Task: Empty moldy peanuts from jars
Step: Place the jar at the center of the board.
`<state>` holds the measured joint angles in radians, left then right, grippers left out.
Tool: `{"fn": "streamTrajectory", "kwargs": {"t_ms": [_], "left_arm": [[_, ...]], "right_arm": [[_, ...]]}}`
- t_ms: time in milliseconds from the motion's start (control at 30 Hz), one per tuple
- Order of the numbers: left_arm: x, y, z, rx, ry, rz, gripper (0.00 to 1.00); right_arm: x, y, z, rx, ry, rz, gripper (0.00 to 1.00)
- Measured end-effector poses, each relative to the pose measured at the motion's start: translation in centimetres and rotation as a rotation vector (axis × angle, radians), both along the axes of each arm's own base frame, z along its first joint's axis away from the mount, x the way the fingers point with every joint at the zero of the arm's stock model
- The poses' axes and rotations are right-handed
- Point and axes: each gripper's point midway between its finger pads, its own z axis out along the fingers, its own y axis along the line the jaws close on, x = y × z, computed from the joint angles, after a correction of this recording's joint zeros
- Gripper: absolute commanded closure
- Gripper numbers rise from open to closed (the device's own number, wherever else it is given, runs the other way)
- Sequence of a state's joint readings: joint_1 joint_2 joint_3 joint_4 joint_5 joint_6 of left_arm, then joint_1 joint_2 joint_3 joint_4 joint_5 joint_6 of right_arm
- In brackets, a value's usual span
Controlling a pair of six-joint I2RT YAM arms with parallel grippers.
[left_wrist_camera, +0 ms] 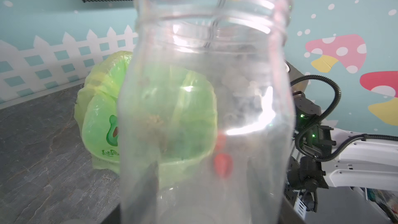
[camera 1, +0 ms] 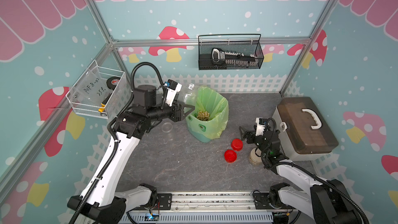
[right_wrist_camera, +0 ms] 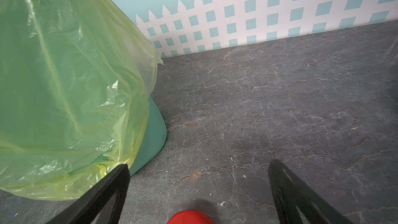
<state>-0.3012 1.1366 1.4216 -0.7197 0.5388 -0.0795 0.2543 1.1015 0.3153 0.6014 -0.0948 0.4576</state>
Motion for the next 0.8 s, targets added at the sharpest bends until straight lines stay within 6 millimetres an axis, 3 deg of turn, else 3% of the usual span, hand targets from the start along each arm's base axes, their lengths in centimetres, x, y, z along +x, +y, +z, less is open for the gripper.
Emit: {"fn": "streamTrajectory", "kwargs": {"t_ms": [133,267,533,700,800], "left_arm": [[-1.5,0.9,-0.8,-0.033,-0.086,0.047,0.71],[-2.8,0.3,-1.6,-0.054,-0.167,0.052,0.71],[-4.7,-1.9,-6.6,-0.048,-0.222,0.050,0.71],[-5.0,-2.3,-9.7,-0.082,-0.234,0.074,0.71],[-5.1,-2.9,-11.6,-0.101,-0.225,0.065,0.71]], "right_arm": [[0.0,0.0,0.2,0.002,-0.006,0.000,0.01],[0.0,0.0,0.2,0.003,-0.008,0.000,0.01],[-0.5,0.6,1.0,0.019,-0.031,0.041,0.01],[-1.8,3.1,2.9,0.107,-0.047,0.198,0.01],[-2.7,5.1,6.1,0.197,-0.078,0.318,0.01]]}}
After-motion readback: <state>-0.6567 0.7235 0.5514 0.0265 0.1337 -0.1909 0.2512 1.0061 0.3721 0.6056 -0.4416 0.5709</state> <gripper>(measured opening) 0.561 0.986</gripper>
